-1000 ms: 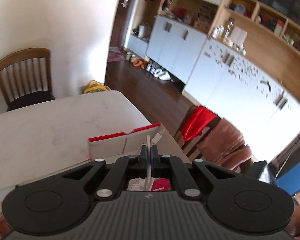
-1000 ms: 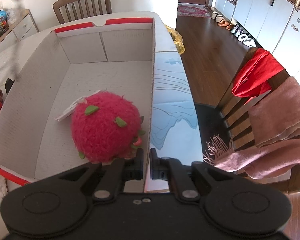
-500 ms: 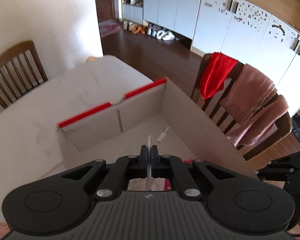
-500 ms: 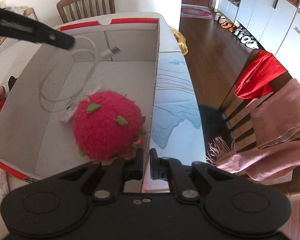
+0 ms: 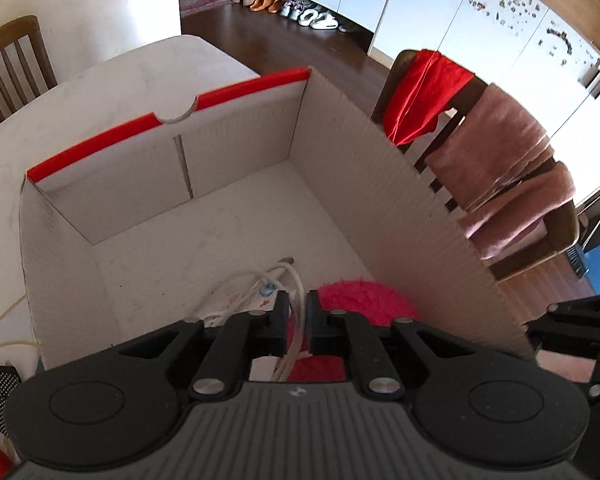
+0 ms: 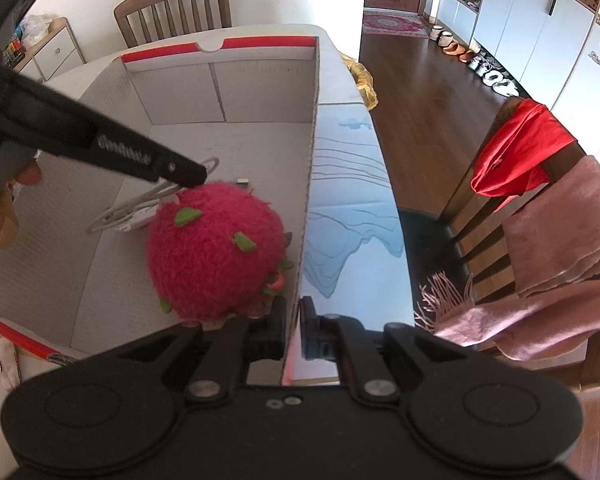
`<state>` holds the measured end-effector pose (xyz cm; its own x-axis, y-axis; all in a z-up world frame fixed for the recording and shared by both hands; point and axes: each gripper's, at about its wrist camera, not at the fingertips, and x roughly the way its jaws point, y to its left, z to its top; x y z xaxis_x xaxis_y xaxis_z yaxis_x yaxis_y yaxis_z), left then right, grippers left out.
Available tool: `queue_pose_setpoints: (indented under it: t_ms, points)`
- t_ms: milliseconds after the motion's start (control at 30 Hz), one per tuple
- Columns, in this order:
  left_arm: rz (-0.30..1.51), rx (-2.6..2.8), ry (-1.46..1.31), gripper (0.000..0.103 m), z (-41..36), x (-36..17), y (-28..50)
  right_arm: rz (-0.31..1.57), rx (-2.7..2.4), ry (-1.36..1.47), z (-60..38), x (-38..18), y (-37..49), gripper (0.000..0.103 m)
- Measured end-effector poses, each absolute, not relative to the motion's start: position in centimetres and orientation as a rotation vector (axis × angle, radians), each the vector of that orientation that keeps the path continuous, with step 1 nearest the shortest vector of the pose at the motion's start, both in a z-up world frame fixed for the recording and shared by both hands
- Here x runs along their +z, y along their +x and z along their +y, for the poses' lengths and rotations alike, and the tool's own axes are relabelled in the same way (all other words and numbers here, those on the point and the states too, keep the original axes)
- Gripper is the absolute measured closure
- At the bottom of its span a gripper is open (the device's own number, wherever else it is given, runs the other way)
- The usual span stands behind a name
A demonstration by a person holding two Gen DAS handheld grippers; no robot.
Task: Organize objects
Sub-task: 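Carry the white cable into the box and open the left gripper, then withdraw the left gripper from the box back toward the pile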
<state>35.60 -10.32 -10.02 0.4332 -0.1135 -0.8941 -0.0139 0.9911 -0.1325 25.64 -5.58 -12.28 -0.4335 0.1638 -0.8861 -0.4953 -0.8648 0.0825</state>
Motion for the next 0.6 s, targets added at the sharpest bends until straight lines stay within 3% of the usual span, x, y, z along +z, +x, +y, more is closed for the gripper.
queue_pose_setpoints:
  t_ms: [133, 467, 600]
  points:
    - [1.120, -0.039, -0.125, 0.077, -9.8, -10.1, 35.1, 0.464, 2.328, -1.386, -5.8, -12.3, 25.6, 0.096]
    - [1.062, -0.066, -0.150, 0.071, -9.7, -6.9, 32.8, 0.438, 2.345, -1.403, -5.9, -12.2, 25.7, 0.096]
    - [1.010, -0.052, -0.148, 0.056, -9.2, -4.5, 30.8, 0.411, 2.370, -1.425, -5.9, -12.2, 25.7, 0.096]
